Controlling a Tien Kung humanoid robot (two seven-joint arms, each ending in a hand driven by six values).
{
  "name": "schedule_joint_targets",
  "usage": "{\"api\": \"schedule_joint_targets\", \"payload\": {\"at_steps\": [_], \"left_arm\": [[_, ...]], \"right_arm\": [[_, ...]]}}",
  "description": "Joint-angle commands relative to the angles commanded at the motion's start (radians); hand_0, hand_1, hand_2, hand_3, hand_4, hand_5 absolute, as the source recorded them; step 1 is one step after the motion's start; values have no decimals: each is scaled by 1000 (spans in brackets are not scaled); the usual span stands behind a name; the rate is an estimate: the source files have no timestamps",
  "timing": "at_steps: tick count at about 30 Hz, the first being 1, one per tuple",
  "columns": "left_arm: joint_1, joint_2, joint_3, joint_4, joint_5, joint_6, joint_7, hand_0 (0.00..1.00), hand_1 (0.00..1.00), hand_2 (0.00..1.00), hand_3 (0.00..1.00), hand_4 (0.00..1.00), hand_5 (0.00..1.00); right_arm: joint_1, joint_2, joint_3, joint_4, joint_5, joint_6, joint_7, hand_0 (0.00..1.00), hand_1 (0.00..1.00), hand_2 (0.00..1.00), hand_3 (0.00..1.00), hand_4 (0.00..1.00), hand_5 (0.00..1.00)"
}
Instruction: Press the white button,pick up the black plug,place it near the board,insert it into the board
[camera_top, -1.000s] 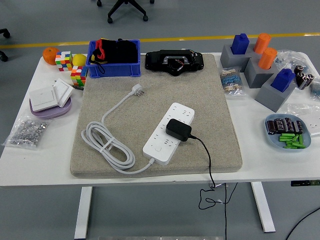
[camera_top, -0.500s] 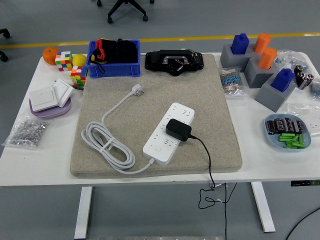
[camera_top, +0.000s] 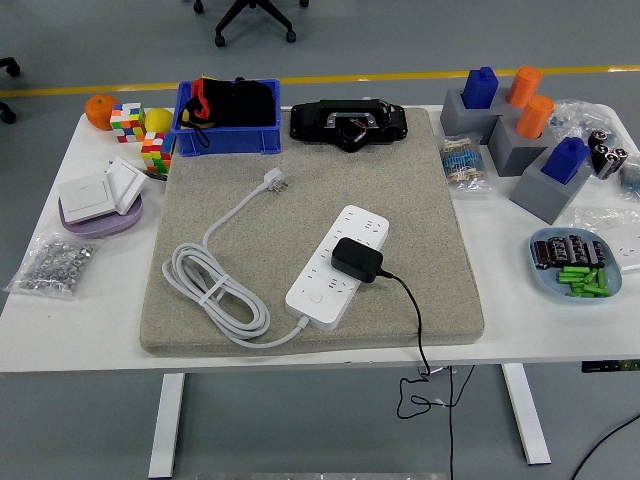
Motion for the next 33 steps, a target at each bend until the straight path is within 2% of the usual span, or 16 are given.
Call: {"api": "schedule_joint_targets", "payload": {"at_steps": [1, 2, 13, 14, 25, 26, 33], "left_arm": [[1, 0, -7, 0, 7, 0, 2, 706, 665, 586, 678, 665, 264], [3, -1, -11, 0, 9, 0, 2, 705, 665, 586, 678, 665, 264], [-1, -2, -8, 0, 11, -2, -1, 705, 665, 586, 678, 664, 264], [-2, -3, -8, 0, 11, -1, -2, 705, 665, 586, 678, 664, 264], [-6, -3, -11, 0, 14, -1, -4, 705, 665, 586, 679, 664, 263], [-7, -3, -12, 0, 14, -1, -4, 705, 665, 585, 685, 664, 264], [-11, -1, -10, 0, 19, -3, -2, 706, 665, 586, 682, 664, 263]], "right_arm": [[2, -1, 1, 2, -1, 0, 0, 958, 904, 888, 889, 998, 939], [3, -3, 2, 3, -2, 0, 0, 956, 903, 884, 884, 998, 894], [-9, 1, 22, 10, -10, -2, -11, 954, 900, 879, 881, 998, 880], [-9, 2, 22, 10, -11, -2, -12, 951, 899, 879, 878, 998, 820], [-10, -3, 26, 9, -3, 1, -18, 950, 898, 878, 877, 998, 794], [-11, -4, 26, 10, -3, 1, -19, 949, 899, 877, 879, 946, 615], [-11, -8, 32, 9, -3, 0, -21, 948, 899, 875, 876, 946, 616]]}}
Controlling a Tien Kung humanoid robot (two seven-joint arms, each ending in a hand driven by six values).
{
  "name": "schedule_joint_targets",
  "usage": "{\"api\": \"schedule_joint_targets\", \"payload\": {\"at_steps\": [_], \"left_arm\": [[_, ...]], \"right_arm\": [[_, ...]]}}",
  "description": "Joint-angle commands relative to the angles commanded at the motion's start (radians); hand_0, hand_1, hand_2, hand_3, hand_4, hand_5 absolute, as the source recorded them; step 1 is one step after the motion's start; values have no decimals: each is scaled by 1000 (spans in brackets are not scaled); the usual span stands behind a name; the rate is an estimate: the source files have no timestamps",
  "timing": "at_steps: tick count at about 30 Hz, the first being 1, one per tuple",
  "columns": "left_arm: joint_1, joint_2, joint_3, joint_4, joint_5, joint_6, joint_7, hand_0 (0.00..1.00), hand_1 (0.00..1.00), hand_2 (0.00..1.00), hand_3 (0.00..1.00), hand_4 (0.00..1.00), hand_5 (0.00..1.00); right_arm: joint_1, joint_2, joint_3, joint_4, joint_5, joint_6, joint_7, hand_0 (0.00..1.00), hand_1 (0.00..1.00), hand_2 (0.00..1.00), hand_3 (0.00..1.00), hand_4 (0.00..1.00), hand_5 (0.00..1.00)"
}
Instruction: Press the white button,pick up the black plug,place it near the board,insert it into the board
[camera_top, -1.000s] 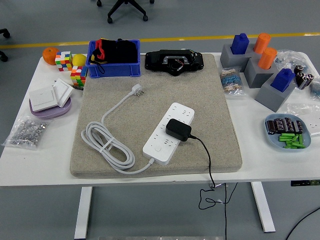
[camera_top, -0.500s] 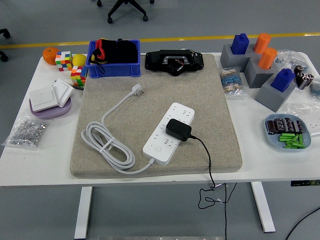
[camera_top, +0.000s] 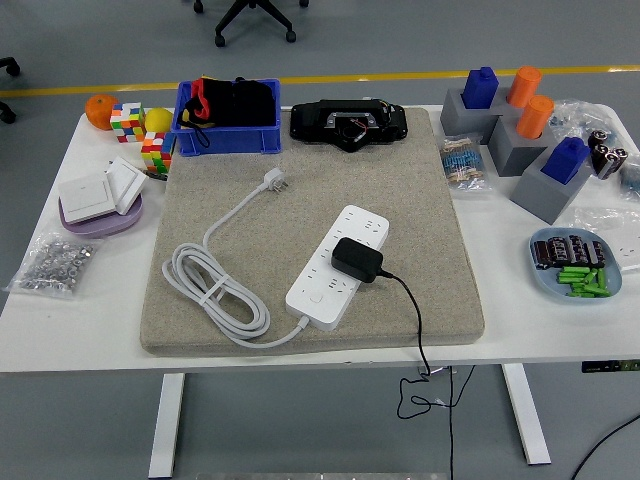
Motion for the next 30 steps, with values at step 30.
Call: {"api": "schedule_joint_targets", "payload": {"at_steps": [30], "left_arm": [[6, 14, 46, 0, -3, -16, -6, 706, 665, 586, 683, 666, 265]], "right_arm": [[11, -21, 2, -8, 0, -17, 16, 943, 897, 868, 868, 949, 625]]}}
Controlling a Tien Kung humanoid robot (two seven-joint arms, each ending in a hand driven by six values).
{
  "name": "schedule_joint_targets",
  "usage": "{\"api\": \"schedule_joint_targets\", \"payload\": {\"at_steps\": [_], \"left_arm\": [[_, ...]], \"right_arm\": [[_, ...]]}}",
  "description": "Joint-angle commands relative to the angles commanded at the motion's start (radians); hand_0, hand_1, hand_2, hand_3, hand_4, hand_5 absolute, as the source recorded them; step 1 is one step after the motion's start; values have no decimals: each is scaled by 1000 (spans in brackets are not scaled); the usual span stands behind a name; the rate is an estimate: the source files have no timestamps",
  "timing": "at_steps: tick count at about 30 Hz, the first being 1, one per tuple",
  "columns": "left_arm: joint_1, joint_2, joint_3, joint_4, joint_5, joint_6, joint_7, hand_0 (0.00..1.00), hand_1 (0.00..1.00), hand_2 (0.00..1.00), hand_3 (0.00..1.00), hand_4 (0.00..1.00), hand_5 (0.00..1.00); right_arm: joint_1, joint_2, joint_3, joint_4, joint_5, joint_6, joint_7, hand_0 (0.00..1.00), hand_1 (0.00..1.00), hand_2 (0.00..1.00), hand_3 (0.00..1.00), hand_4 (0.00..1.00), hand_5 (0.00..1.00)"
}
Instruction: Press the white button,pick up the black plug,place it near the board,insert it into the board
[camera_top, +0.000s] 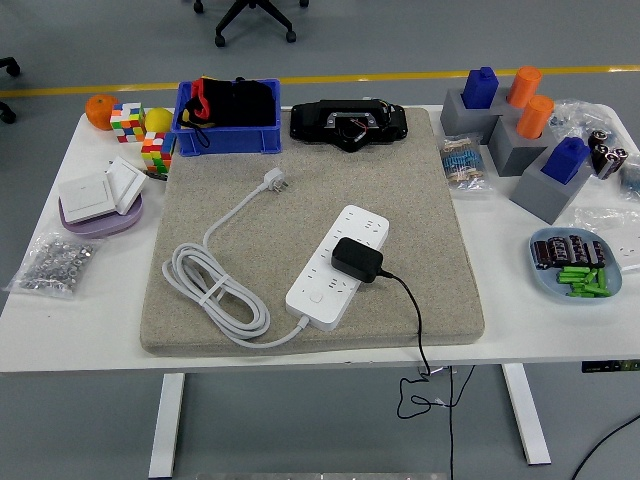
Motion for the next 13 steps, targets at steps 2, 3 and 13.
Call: {"api": "schedule_joint_targets", "payload": {"at_steps": [2, 3, 13], "left_arm": [[0, 1, -2, 0, 3, 3, -1, 706, 665, 586, 683, 666, 265], [1, 1, -4, 0, 7, 5, 0, 706, 665, 586, 683, 666, 265], [17, 2, -10, 0, 27, 6, 2, 706, 665, 586, 683, 665, 264]], "right_arm": [[-2, 0, 3, 0, 0, 0, 0, 943, 897, 868, 868, 949, 625], [-4, 1, 3, 0, 0, -1, 0, 943, 897, 868, 868, 949, 625], [-23, 6, 12, -1, -2, 1, 4, 943, 896, 866, 865, 949, 628]]}}
